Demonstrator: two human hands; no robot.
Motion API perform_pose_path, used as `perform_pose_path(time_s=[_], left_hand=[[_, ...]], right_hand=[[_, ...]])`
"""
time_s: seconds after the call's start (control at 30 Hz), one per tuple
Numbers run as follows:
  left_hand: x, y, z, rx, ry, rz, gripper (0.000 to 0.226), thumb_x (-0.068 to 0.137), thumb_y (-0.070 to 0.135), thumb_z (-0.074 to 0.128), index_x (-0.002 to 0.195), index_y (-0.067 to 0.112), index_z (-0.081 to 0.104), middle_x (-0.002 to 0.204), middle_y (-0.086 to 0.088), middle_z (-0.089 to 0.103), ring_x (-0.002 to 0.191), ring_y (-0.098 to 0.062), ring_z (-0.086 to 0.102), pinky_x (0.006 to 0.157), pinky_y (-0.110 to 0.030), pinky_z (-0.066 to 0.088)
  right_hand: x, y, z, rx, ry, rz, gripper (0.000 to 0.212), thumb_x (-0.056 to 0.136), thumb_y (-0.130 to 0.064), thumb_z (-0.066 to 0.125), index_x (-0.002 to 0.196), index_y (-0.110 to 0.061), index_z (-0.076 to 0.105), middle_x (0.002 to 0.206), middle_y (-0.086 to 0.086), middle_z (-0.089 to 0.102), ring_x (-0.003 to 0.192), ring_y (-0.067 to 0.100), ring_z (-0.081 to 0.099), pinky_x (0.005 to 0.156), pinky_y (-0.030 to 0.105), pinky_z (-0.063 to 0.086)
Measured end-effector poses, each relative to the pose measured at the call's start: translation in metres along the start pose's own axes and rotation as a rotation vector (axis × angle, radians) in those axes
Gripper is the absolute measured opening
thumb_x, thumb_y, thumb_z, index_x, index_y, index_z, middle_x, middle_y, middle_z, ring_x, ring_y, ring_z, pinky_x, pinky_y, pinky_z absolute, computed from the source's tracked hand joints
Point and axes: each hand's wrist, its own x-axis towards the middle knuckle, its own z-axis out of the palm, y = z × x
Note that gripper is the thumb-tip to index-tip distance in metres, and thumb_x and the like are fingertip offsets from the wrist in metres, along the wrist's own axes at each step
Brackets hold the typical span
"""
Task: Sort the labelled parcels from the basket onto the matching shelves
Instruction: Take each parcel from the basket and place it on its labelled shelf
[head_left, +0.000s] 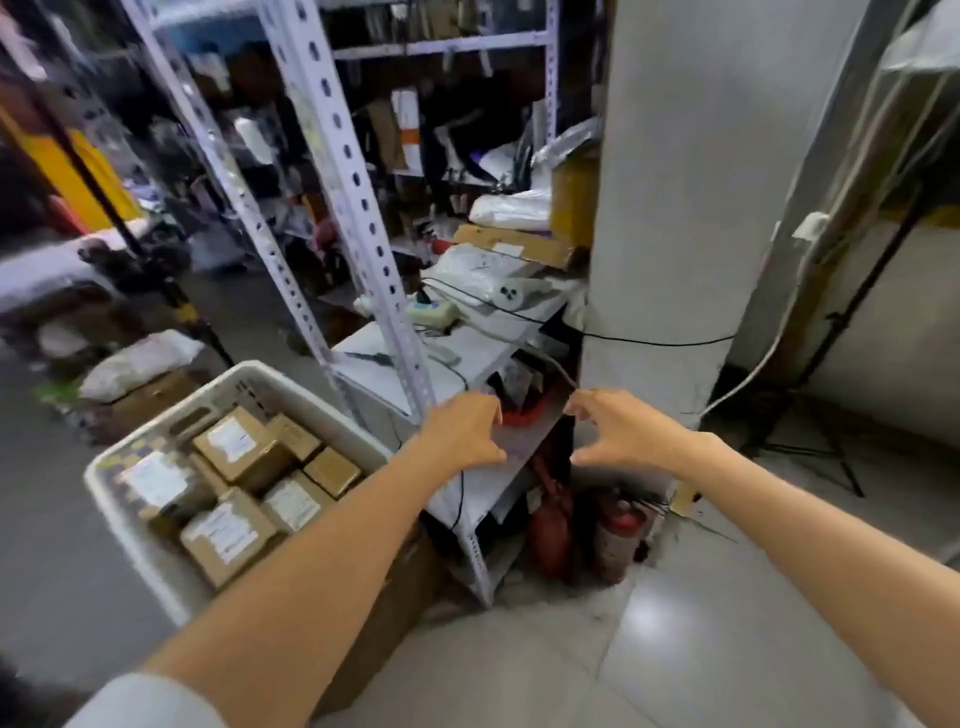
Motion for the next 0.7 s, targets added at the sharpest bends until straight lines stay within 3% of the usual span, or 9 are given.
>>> perform_pose_path(time_s=[0.2,0.33,0.4,0.5,0.6,0.7], left_hand=[[-0.093,-0.110,0.014,-0.091,0.014,-0.322,0.037,0.075,0.033,0.072,0.104,0.016,0.057,0.100,-0.002,0.061,0.092,-0.025,0.059,0.065,-0.031,0.044],[-0.149,-0.170,0.025,-0.139,0.004,-0.498,0.042,0.080,0.031,0.071,0.115,0.014,0.054,0.113,-0.005,0.058,0.100,-0.025,0.055,0.076,-0.036,0.049],[-0.167,-0.198,0.028,-0.178,0.002,-0.577,0.044,0.082,0.031,0.070,0.118,0.015,0.052,0.116,-0.004,0.057,0.101,-0.023,0.054,0.071,-0.032,0.045],[-0.184,-0.233,0.032,-0.234,0.000,-0.633,0.042,0.082,0.032,0.071,0.116,0.017,0.052,0.115,-0.002,0.056,0.094,-0.019,0.051,0.062,-0.025,0.035],[-0.189,-0.265,0.036,-0.234,-0.016,-0.664,0.041,0.081,0.032,0.071,0.116,0.018,0.053,0.116,-0.002,0.058,0.097,-0.020,0.054,0.067,-0.028,0.040],[-0.185,-0.296,0.042,-0.235,-0.011,-0.688,0.043,0.080,0.033,0.070,0.117,0.019,0.054,0.116,-0.003,0.058,0.101,-0.023,0.056,0.073,-0.032,0.047]], right_hand=[[0.070,-0.118,0.045,-0.045,-0.207,-0.247,0.060,0.081,-0.036,0.070,0.132,-0.014,0.047,0.130,0.004,0.050,0.117,0.022,0.049,0.097,0.037,0.045],[0.098,-0.189,0.072,-0.086,-0.297,-0.388,0.054,0.083,-0.033,0.070,0.128,-0.012,0.048,0.123,0.006,0.052,0.108,0.024,0.052,0.092,0.039,0.046],[0.109,-0.217,0.083,-0.112,-0.316,-0.430,0.050,0.084,-0.031,0.069,0.124,-0.009,0.049,0.120,0.010,0.053,0.106,0.027,0.053,0.091,0.042,0.047],[0.125,-0.250,0.093,-0.118,-0.323,-0.468,0.054,0.084,-0.029,0.069,0.129,-0.008,0.049,0.125,0.010,0.053,0.112,0.026,0.052,0.092,0.033,0.045],[0.144,-0.271,0.103,-0.125,-0.332,-0.479,0.057,0.083,-0.028,0.069,0.132,-0.011,0.047,0.131,0.007,0.051,0.119,0.022,0.049,0.088,0.025,0.039],[0.167,-0.287,0.113,-0.140,-0.329,-0.469,0.057,0.083,-0.030,0.070,0.132,-0.012,0.048,0.133,0.006,0.050,0.120,0.020,0.049,0.091,0.026,0.040]])
